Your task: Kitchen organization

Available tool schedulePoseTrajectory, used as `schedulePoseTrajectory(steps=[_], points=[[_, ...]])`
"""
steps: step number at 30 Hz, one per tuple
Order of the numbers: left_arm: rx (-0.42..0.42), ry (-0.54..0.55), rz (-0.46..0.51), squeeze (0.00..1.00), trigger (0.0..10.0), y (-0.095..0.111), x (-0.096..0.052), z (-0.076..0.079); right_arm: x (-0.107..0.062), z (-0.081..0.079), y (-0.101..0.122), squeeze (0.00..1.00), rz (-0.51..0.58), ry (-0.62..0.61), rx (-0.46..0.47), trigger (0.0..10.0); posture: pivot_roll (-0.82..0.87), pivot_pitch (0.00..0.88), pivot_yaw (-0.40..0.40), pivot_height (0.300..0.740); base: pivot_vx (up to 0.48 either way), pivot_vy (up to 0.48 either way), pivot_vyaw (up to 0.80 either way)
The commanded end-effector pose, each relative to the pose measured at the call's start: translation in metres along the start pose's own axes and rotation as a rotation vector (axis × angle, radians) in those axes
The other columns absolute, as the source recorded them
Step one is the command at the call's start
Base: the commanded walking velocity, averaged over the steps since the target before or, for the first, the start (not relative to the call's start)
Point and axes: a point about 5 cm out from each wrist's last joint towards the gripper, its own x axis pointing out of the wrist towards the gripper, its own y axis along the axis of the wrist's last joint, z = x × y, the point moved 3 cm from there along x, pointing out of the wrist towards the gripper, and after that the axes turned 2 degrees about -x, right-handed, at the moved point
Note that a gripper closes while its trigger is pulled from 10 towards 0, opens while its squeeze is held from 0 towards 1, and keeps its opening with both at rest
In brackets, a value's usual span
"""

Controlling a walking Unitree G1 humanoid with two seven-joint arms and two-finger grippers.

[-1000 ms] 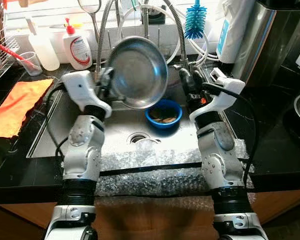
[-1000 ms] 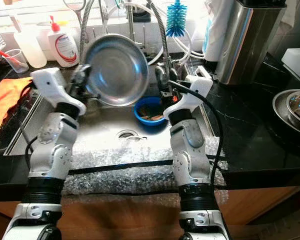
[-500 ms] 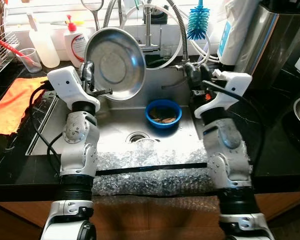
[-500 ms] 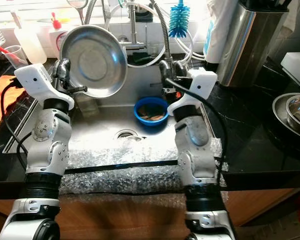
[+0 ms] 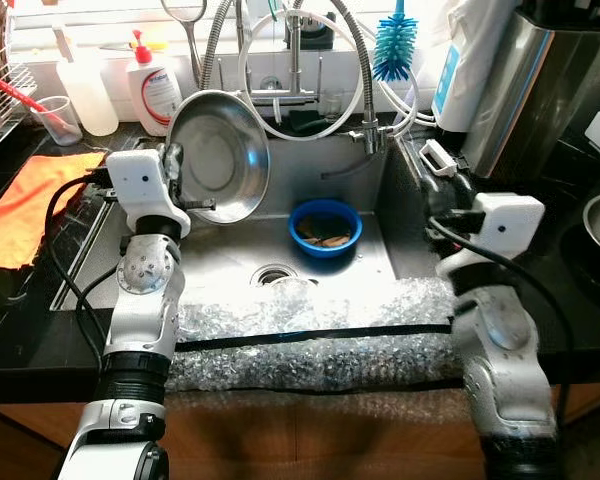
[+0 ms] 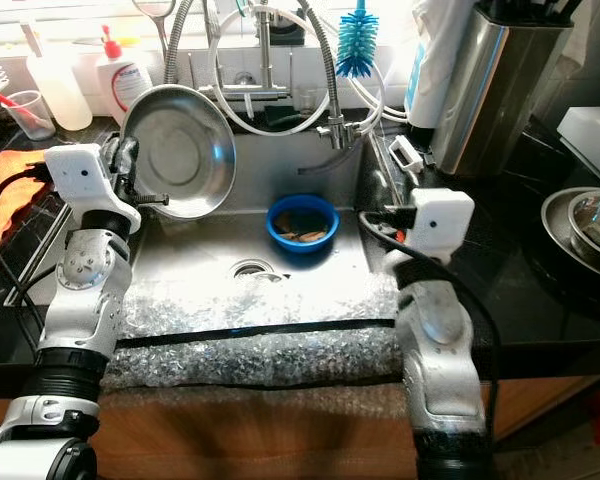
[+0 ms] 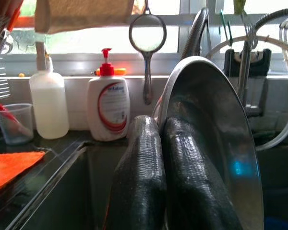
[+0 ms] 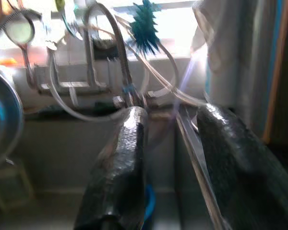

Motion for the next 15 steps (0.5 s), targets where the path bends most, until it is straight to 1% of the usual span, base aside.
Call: schedulePoseTrajectory(steps=[1, 5, 10, 13, 15], points=[[0.018, -0.002, 0.012, 0.0, 10.0, 0.002, 0.005, 0.0, -0.009, 0.013, 0.002, 0.0, -0.016, -0.036, -0.024, 10.0, -0.09, 0.0, 0.022, 0.74, 0.0, 0.0, 0.0], [0.036, -0.018, -0.029, 0.0, 10.0, -0.007, 0.008, 0.004, -0.014, 0.021, 0.004, 0.0, -0.026, -0.048, -0.025, 10.0, -0.1, 0.0, 0.029, 0.74, 0.0, 0.0, 0.0], [0.041, -0.023, -0.049, 0.0, 10.0, -0.013, 0.013, 0.011, -0.016, 0.021, 0.003, 0.0, -0.042, -0.036, -0.017, 10.0, -0.1, 0.0, 0.029, 0.74, 0.0, 0.0, 0.0], [0.022, -0.026, -0.06, 0.0, 10.0, -0.014, 0.018, 0.017, -0.013, 0.015, 0.004, 0.0, -0.037, -0.028, -0.001, 10.0, -0.1, 0.0, 0.028, 0.74, 0.0, 0.0, 0.0], [0.037, -0.07, -0.093, 0.0, 10.0, -0.019, 0.026, 0.03, -0.011, 0.005, 0.007, 0.0, -0.027, 0.007, 0.022, 10.0, -0.09, 0.0, 0.027, 0.74, 0.0, 0.0, 0.0]])
